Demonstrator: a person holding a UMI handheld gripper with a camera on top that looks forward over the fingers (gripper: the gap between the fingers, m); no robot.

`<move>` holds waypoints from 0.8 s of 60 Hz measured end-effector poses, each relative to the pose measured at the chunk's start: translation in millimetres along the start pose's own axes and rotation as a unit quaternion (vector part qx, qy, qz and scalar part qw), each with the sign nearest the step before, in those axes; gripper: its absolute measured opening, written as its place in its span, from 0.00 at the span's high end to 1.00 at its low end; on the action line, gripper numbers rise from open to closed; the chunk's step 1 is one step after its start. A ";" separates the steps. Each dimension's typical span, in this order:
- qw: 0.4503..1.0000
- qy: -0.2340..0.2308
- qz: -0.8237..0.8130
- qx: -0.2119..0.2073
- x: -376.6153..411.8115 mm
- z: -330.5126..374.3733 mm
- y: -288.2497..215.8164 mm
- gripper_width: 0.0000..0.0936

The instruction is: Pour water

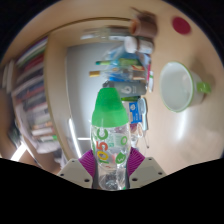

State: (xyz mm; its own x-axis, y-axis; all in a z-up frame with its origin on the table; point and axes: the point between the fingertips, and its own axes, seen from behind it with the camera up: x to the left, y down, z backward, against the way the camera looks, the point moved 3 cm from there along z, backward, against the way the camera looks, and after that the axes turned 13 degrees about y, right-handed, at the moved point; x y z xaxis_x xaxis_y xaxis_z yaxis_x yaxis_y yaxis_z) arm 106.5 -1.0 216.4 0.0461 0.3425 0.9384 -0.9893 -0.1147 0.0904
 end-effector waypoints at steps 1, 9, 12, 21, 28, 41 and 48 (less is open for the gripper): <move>0.999 -0.007 -0.030 0.009 -0.6 -0.2 -3.2 0.61; 0.976 -0.033 -0.211 0.051 -9.6 -7.6 -23.5 0.61; 0.965 -0.042 -0.252 0.058 -12.4 -9.9 -28.4 0.61; 0.927 -0.082 -0.359 0.072 -7.6 -7.0 -40.9 0.61; 0.918 -0.084 -0.380 0.073 -7.4 -6.9 -42.6 0.61; 0.940 -0.067 -0.323 0.083 -4.0 -9.7 -38.1 0.61; 0.994 -0.013 -0.101 0.031 6.0 -2.6 -43.1 0.61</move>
State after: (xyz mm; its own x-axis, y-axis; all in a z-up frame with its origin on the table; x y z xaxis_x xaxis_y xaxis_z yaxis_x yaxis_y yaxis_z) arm 149.0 8.4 217.3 0.2475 0.3399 0.9073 -0.9489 -0.1044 0.2979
